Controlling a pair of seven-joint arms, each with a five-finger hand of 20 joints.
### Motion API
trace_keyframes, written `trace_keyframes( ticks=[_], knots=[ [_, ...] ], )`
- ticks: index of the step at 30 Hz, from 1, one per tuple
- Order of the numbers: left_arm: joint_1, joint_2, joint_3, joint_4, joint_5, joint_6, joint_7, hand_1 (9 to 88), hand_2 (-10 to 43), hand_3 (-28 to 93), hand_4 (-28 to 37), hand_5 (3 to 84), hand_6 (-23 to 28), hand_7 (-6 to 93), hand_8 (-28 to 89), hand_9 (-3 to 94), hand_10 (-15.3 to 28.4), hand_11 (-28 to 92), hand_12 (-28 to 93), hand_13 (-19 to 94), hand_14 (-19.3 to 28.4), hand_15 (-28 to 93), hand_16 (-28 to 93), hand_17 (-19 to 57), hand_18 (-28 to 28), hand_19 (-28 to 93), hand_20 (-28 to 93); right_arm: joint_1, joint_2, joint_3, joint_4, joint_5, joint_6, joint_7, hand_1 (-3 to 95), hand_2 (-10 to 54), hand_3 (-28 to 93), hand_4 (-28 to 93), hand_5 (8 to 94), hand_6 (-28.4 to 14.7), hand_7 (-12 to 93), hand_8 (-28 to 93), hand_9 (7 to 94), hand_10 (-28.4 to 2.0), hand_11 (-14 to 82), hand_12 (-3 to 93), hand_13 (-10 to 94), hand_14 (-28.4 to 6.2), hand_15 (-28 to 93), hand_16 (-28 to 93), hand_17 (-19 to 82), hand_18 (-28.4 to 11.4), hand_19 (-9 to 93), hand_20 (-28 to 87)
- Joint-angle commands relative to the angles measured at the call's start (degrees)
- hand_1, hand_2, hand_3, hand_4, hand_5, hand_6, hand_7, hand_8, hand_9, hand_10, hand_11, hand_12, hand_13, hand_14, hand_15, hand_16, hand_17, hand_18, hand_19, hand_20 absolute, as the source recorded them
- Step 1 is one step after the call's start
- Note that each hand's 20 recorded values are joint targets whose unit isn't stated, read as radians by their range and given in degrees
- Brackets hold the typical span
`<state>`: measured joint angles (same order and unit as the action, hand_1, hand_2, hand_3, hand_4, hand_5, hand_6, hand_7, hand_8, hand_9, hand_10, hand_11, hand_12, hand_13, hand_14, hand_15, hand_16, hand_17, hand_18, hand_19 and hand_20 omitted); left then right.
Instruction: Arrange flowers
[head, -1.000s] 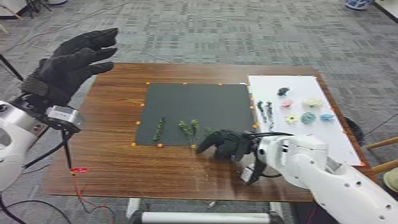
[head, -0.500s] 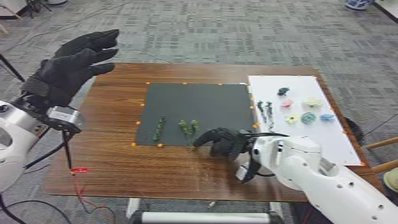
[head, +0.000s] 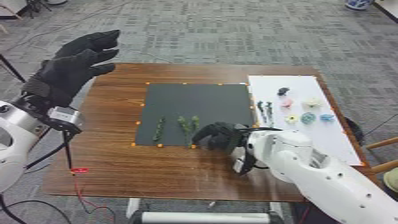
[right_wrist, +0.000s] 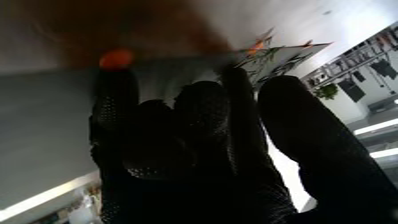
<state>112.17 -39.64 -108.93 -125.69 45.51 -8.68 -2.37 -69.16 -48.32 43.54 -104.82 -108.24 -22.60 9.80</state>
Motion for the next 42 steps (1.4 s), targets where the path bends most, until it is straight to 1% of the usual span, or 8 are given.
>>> trace_keyframes(
  ticks=[1,8,17,21,26,31,35,42],
  knots=[
    [-0.38,-0.39,0.44,-0.06,-0.14,0.22,-0.25,25.0,-9.2,63,-28.3,19.1,1.4,19.7,-9,11.5,7.7,20,19,3,10.6,37,-6,-12.4,19.0,33,11,2.91,-1.1,-0.85,2.72,-2.59,0.75,1.74,16.2,17.1,93,-4,38.9,-2.0,13,-11,74.0,-14.1,68.2,39.6,72,-14.0,87,39,29,-21.9,77,43],
    [0.24,-0.34,-0.21,-0.18,-0.38,0.35,-0.13,25.1,-9.2,63,-28.3,19.1,1.4,19.7,-9,11.5,7.7,20,19,3,10.5,37,-6,-12.4,19.0,33,11,1.62,-0.06,-0.13,1.53,-3.23,-0.73,0.79,16.0,17.1,93,-4,39.2,-1.8,13,-11,74.2,-14.1,68.4,39.3,72,-14.0,87,39,29,-22.0,77,43],
    [0.04,-0.18,-0.12,-0.11,-0.37,0.51,0.17,25.1,-9.1,63,-28.3,19.1,1.4,19.7,-9,11.5,7.7,20,19,3,10.6,37,-6,-12.5,19.1,33,11,1.61,1.65,-1.47,0.4,-3.01,-1.69,-0.78,15.5,17.4,93,-5,39.4,-1.9,13,-11,73.9,-14.2,68.4,39.2,72,-14.2,87,39,29,-21.9,77,43],
    [-0.21,-0.09,-0.01,-0.06,-0.4,0.33,-0.03,25.1,-9.1,63,-28.3,19.1,1.4,19.7,-9,11.5,7.6,20,19,3,10.5,37,-6,-12.4,19.0,33,11,1.42,1.73,-1.83,-0.04,-3.0,-1.63,-0.86,15.4,17.5,93,-5,39.6,-1.8,14,-11,73.9,-14.2,68.4,39.1,72,-14.2,87,39,29,-21.9,77,43],
    [0.3,-0.28,-0.36,-0.35,-0.32,0.41,0.07,25.0,-9.0,63,-28.3,19.1,1.4,19.7,-9,11.5,7.7,20,19,3,10.6,37,-6,-12.4,19.0,33,11,1.2,1.36,-1.86,-0.31,-3.08,-1.56,-1.14,15.3,17.5,93,-5,39.7,-1.8,14,-11,73.9,-14.2,68.4,39.0,72,-14.1,87,39,29,-21.9,77,43],
    [0.32,-0.26,-0.43,-0.26,-0.37,0.37,-0.03,24.8,-9.1,63,-28.3,19.1,1.4,19.7,-9,11.5,7.7,20,19,3,10.6,37,-6,-12.5,19.0,33,11,0.94,1.24,-1.55,-0.89,-3.76,-2.05,-1.62,15.3,17.6,93,-6,39.8,-1.7,14,-12,73.9,-14.1,68.5,39.0,72,-14.2,87,39,29,-21.9,77,43],
    [-0.14,-0.09,-0.03,-0.06,-0.37,0.42,-0.01,24.8,-9.0,63,-28.3,19.2,1.4,19.7,-9,11.5,7.7,20,19,3,10.6,37,-6,-12.4,19.0,32,11,1.14,1.4,-1.76,-0.69,-3.73,-1.79,-1.43,15.3,17.5,93,-6,39.9,-1.7,14,-12,74.0,-14.1,68.4,39.0,72,-14.2,87,39,29,-21.9,77,43],
    [0.08,-0.28,-0.2,-0.09,-0.34,0.25,-0.09,25.0,-9.0,63,-28.3,19.2,1.4,19.7,-9,11.5,7.7,20,19,3,10.6,37,-6,-12.5,19.0,32,11,0.63,0.99,-0.37,-1.11,-4.32,-1.34,-1.69,15.3,17.3,93,-8,40.0,-1.7,14,-12,73.7,-14.1,68.1,39.1,72,-14.2,87,39,29,-22.0,77,43]
  ],
)
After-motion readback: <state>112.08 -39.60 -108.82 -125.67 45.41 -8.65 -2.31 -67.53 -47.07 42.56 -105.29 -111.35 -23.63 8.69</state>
